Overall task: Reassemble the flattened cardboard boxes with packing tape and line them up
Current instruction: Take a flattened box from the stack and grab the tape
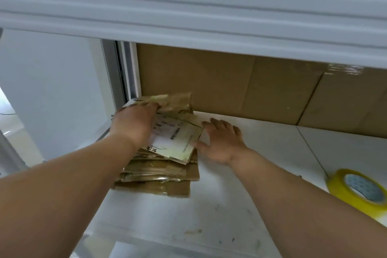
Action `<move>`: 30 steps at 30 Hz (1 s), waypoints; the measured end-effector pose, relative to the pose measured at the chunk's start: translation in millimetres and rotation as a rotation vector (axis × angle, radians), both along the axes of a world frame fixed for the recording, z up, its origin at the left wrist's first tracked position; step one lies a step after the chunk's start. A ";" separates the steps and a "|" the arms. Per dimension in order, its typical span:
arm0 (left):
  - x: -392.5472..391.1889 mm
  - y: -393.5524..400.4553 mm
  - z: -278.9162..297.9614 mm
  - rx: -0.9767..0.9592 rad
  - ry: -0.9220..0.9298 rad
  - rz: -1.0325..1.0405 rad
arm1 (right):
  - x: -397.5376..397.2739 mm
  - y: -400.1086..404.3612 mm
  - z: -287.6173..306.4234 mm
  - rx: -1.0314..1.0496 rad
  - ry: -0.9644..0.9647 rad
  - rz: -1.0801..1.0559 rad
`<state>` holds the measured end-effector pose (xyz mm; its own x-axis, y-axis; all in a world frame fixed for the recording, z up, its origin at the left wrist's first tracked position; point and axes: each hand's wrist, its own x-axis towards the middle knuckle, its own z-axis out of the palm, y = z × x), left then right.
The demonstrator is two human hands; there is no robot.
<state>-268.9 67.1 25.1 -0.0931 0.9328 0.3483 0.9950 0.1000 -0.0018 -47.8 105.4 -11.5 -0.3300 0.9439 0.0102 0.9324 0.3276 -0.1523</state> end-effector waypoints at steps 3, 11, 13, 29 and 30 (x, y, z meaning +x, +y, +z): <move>-1.9 1.9 15.3 0.184 -0.241 -0.053 | 9.5 -2.4 2.4 -0.002 0.074 -0.090; 53.9 -41.6 57.7 0.281 -0.670 -0.220 | 52.3 -21.3 19.9 -0.028 0.522 -0.289; 73.7 -53.3 60.4 0.261 -0.816 -0.236 | 75.9 -30.6 26.3 -0.022 0.693 -0.337; 159.8 -115.3 -31.4 -0.119 -1.222 -0.168 | 196.6 -142.6 10.0 -0.115 1.057 -0.202; 160.9 -116.6 -33.7 -0.143 -1.276 -0.164 | 196.3 -150.3 8.6 -0.108 1.050 -0.173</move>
